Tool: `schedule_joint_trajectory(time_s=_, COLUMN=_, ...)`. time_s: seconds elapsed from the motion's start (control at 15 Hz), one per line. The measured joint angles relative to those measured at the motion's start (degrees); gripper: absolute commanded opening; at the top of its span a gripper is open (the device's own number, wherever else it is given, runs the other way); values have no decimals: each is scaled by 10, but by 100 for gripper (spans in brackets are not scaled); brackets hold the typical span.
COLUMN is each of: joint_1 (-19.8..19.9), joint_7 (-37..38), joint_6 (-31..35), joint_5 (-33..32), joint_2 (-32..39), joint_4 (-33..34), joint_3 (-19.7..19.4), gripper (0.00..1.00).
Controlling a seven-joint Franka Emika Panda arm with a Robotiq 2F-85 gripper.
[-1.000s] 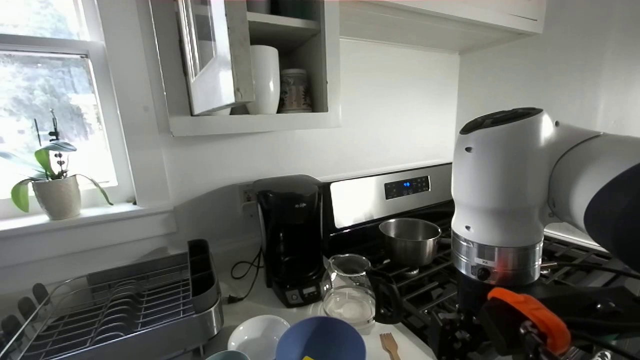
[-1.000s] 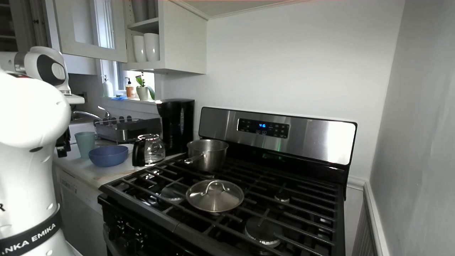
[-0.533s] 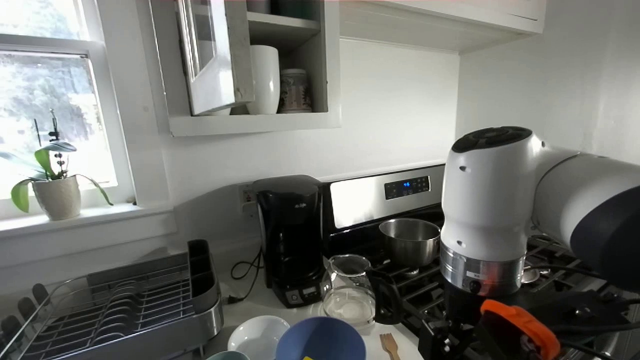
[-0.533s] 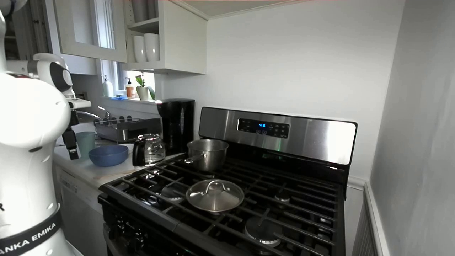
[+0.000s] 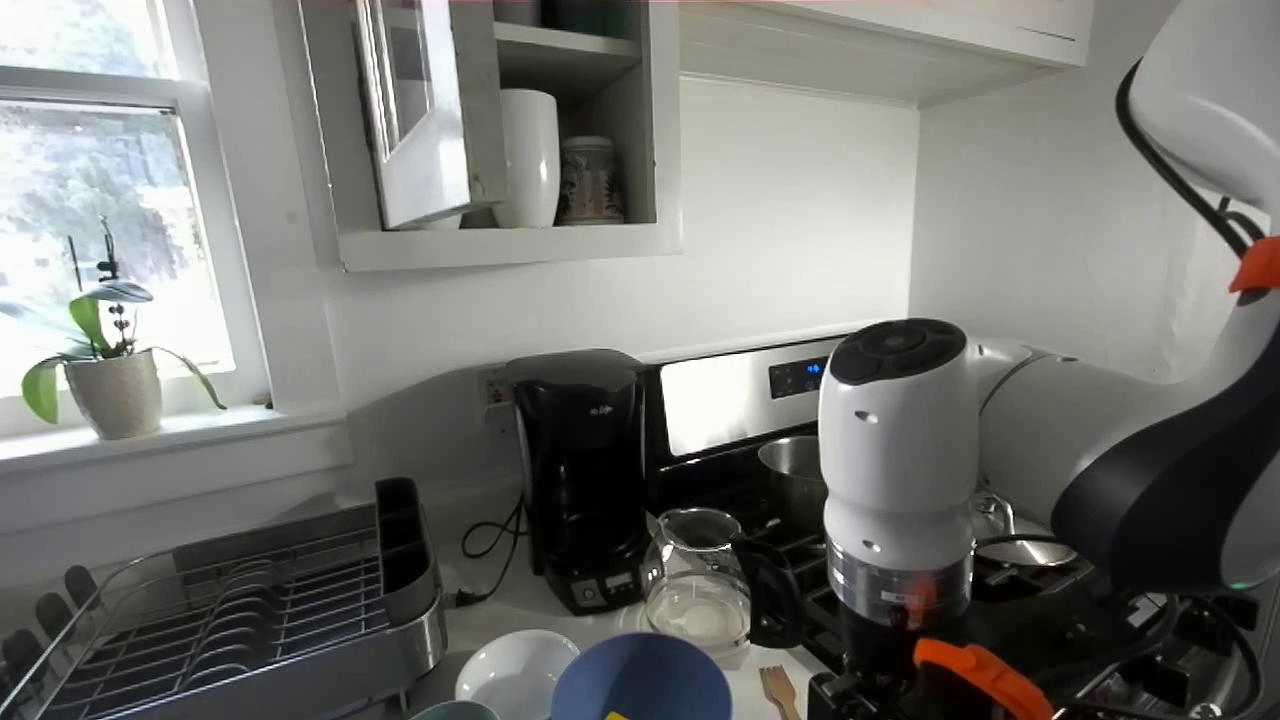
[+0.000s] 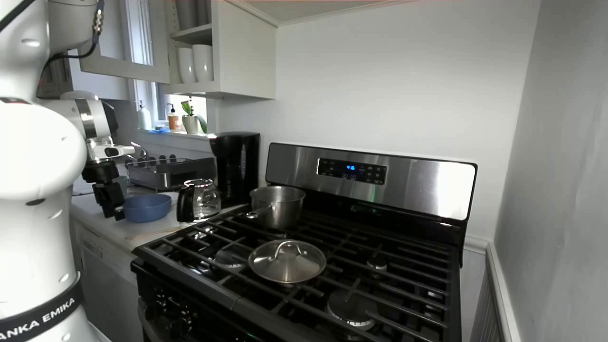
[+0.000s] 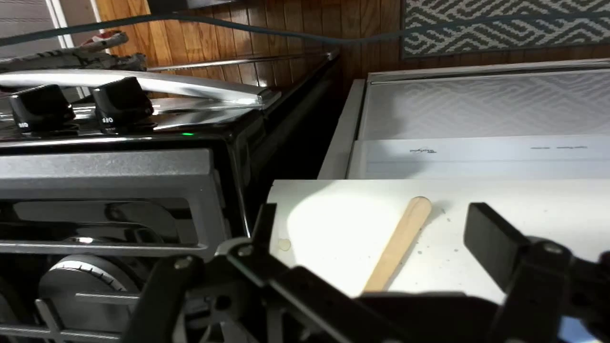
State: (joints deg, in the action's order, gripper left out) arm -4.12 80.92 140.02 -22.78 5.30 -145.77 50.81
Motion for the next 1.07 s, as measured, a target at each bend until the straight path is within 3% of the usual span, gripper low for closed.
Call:
schedule_joint_trajectory(time_s=0.2, joint_1=-15, joint_7=43, joint_6=-20, joint_5=-57, joint_2=65, joint_4=35, joint_3=-18, gripper=100)
schedule_joint_trajectory(time_s=0.67, joint_1=-248, joint_7=59, joint_6=-3, joint_5=-71, joint_2=179, joint_4=122, joint_3=-245, gripper=100)
schedule_joint_trajectory(time_s=1.07, joint_1=-372, joint_7=59, joint_6=0, joint_5=-97, joint_2=230, joint_4=182, joint_3=-355, gripper=100)
